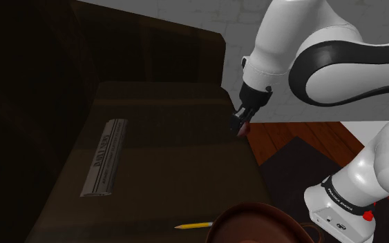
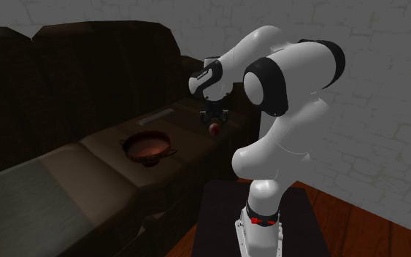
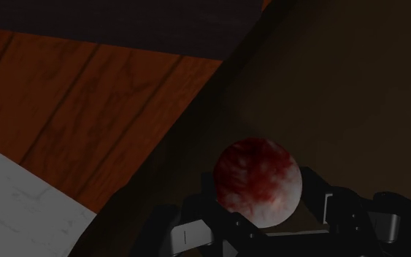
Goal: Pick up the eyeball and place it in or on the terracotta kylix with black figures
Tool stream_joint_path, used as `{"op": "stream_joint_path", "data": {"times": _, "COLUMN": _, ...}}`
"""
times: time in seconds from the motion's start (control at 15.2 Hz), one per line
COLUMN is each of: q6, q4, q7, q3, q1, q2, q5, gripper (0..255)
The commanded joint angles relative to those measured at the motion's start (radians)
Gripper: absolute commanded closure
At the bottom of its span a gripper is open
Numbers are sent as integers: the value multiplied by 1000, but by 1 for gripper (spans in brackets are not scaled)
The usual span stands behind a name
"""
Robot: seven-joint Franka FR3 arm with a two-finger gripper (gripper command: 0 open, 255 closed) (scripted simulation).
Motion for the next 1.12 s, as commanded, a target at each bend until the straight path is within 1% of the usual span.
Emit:
{"op": "stream_joint_path", "data": {"times": 0.0, "q6": -28, "q4": 18, "q7": -3, "q3": -6, "q1": 0, "q2": -10, "q5": -2, "gripper": 255}}
{"op": "stream_joint_path", "data": {"times": 1.06, "q6": -257, "q4": 197, "q7": -12, "q3": -46, "q1": -6, "q2": -60, "q5": -20, "gripper": 255}}
